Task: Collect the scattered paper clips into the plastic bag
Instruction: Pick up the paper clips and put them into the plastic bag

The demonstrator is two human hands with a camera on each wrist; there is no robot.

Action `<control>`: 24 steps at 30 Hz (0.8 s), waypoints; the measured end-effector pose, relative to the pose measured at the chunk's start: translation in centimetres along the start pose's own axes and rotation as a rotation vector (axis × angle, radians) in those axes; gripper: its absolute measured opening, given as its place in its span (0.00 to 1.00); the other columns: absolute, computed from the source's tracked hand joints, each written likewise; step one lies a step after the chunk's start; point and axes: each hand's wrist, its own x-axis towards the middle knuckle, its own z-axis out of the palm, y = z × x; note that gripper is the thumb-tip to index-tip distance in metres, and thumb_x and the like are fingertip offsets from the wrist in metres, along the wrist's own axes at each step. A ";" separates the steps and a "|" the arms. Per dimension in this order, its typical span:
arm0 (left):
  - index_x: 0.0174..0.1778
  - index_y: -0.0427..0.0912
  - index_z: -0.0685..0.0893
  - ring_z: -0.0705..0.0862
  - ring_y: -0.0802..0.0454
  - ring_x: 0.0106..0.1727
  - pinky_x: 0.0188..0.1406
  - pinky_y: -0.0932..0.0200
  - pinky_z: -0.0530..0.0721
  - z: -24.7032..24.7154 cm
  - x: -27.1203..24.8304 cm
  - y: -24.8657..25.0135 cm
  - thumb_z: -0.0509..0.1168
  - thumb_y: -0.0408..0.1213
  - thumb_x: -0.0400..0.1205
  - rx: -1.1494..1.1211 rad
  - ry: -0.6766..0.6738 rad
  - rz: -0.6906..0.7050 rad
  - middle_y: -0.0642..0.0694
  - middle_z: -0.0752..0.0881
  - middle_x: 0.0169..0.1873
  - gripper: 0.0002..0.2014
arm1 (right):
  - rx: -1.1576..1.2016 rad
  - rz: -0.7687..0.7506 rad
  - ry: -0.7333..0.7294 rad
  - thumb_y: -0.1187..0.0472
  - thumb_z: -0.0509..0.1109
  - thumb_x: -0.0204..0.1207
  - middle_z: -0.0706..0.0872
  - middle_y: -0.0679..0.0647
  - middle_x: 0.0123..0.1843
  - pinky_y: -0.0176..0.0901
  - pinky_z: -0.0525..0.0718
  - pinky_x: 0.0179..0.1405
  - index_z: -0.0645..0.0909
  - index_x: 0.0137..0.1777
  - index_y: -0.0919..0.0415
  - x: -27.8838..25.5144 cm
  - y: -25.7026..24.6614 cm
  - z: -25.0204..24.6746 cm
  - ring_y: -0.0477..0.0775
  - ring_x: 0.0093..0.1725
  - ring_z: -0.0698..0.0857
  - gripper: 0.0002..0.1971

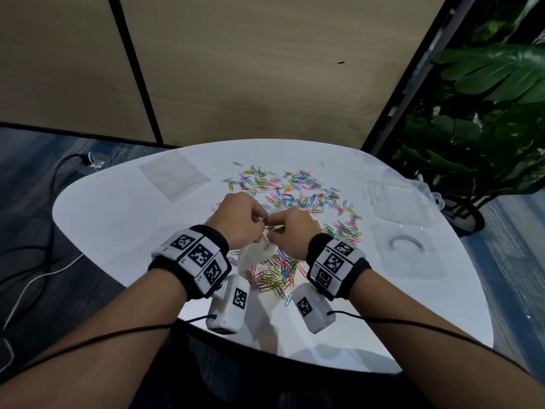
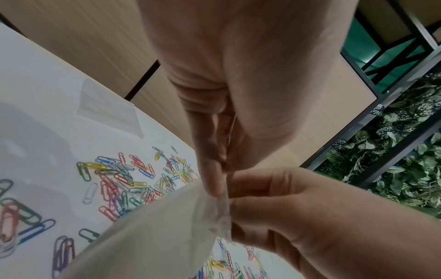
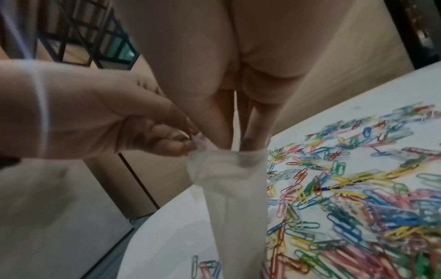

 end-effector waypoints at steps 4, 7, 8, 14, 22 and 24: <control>0.63 0.37 0.89 0.93 0.54 0.37 0.57 0.53 0.90 -0.4 0.3 -0.5 0.67 0.28 0.81 0.008 0.038 -0.016 0.41 0.94 0.39 0.15 | 0.455 -0.011 0.040 0.75 0.66 0.77 0.92 0.60 0.45 0.40 0.90 0.43 0.89 0.52 0.64 -0.7 0.8 -1.5 0.54 0.39 0.91 0.12; 0.64 0.36 0.89 0.94 0.53 0.39 0.57 0.56 0.89 -0.9 0.2 -0.9 0.66 0.28 0.81 0.014 0.046 -0.032 0.41 0.94 0.41 0.16 | 0.330 0.064 0.142 0.67 0.73 0.76 0.92 0.56 0.45 0.50 0.91 0.45 0.90 0.50 0.58 -0.6 4.4 -2.8 0.56 0.42 0.91 0.07; 0.64 0.36 0.89 0.94 0.51 0.39 0.54 0.57 0.89 -1.0 0.2 -1.1 0.66 0.28 0.81 0.010 0.049 -0.039 0.42 0.94 0.42 0.16 | 0.121 0.116 0.100 0.61 0.77 0.74 0.91 0.53 0.50 0.52 0.90 0.52 0.89 0.55 0.55 -0.7 5.9 -3.0 0.54 0.46 0.91 0.10; 0.63 0.37 0.90 0.94 0.46 0.39 0.47 0.58 0.89 -1.7 -0.1 -1.4 0.65 0.26 0.80 0.014 0.051 -0.034 0.42 0.92 0.46 0.16 | -0.478 0.144 -0.279 0.39 0.79 0.65 0.51 0.52 0.88 0.57 0.61 0.83 0.50 0.86 0.46 -2.2 10.7 0.6 0.58 0.85 0.56 0.54; 0.62 0.38 0.90 0.94 0.47 0.39 0.49 0.57 0.89 -2.0 0.1 -1.6 0.65 0.26 0.80 0.036 0.048 -0.022 0.45 0.90 0.44 0.17 | -0.682 -0.075 -0.092 0.64 0.67 0.80 0.79 0.59 0.67 0.50 0.82 0.61 0.82 0.64 0.60 -1.2 10.2 5.5 0.62 0.64 0.80 0.13; 0.63 0.38 0.89 0.94 0.46 0.38 0.48 0.57 0.89 -2.0 0.1 -1.6 0.65 0.26 0.80 0.030 0.045 -0.022 0.44 0.90 0.46 0.17 | -0.671 -0.085 -0.041 0.71 0.66 0.78 0.83 0.58 0.54 0.45 0.85 0.49 0.86 0.53 0.62 -0.7 10.5 5.5 0.58 0.51 0.85 0.09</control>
